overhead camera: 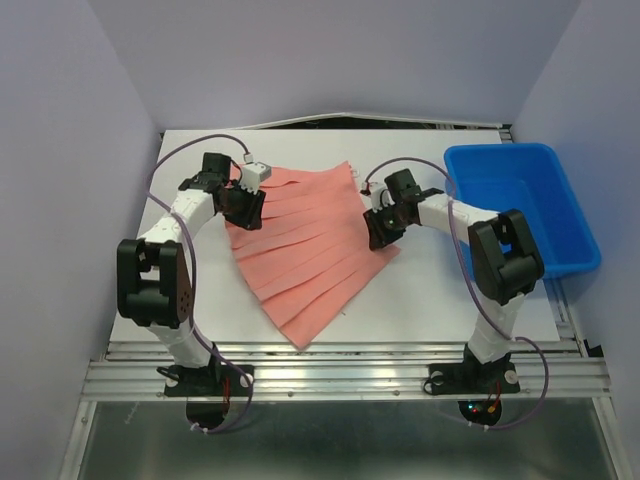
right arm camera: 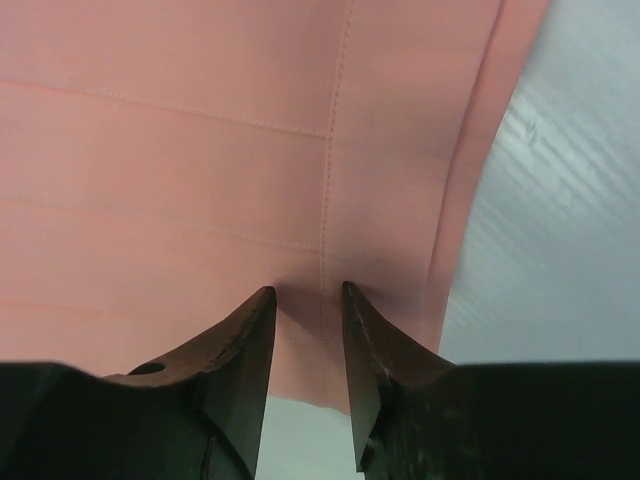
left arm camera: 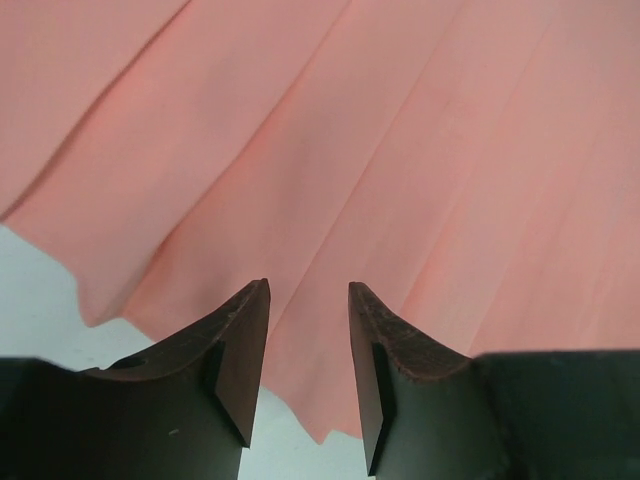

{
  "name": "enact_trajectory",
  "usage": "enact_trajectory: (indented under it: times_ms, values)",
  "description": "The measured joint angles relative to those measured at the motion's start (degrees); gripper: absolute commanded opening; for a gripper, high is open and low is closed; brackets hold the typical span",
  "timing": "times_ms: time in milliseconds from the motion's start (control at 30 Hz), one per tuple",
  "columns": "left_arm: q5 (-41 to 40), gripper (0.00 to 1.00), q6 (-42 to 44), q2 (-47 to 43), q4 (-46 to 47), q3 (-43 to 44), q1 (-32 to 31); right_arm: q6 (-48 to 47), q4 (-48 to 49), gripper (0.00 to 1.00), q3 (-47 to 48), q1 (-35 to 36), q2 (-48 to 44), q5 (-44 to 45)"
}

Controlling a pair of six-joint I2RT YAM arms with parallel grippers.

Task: Fold and stack the skirts
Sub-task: Flatten the skirt out

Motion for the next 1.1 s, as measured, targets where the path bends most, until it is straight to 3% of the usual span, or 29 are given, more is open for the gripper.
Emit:
enact_trajectory:
  times_ms: [167, 333, 400, 433, 467, 633, 700, 767, 867, 1100]
  values:
    - [0.4, 0.46, 0.1, 0.2, 0.4, -0.8, -1.4, 3.6, 2.2, 0.35, -7.8, 1.2, -4.9, -4.6]
    - [2.7, 0.51, 1.3, 0.1, 1.3, -0.8, -5.8, 9.6, -0.4, 0.40, -12.7, 6.2, -8.0, -16.9]
    - [4.9, 0.52, 1.8, -0.9, 3.1, -2.0, -7.4, 13.2, -1.2, 0.47, -12.5, 7.3, -9.0, -21.1]
    - [5.5, 0.48, 2.3, -1.9, 4.1, -3.1, -8.1, 14.8, -1.5, 0.47, -12.1, 6.8, -9.6, -21.6]
    - [6.3, 0.38, 2.8, -3.5, 4.8, -4.6, -8.7, 16.9, -1.7, 0.49, -11.1, 5.7, -10.1, -21.6]
    - [7.1, 0.31, 6.1, -19.4, 11.1, -15.2, -14.1, 25.8, 1.8, 0.62, -2.0, -4.2, -11.2, -14.2]
    - [5.6, 0.30, 8.0, -25.1, 13.5, -18.6, -18.6, 28.1, 3.6, 0.66, 1.2, -7.1, -11.1, -9.6]
    - [1.8, 0.27, 9.6, -29.7, 17.1, -22.5, -28.3, 30.3, 5.2, 0.68, 5.9, -7.9, -8.6, -5.3]
    - [-5.3, 0.25, 10.6, -27.3, 20.4, -25.0, -39.2, 32.9, 6.3, 0.72, 9.9, -7.1, -3.7, -3.0]
    - [-14.7, 0.21, 8.8, -13.2, 25.3, -25.2, -48.6, 37.2, 7.1, 0.83, 12.7, -6.4, 8.6, 2.2]
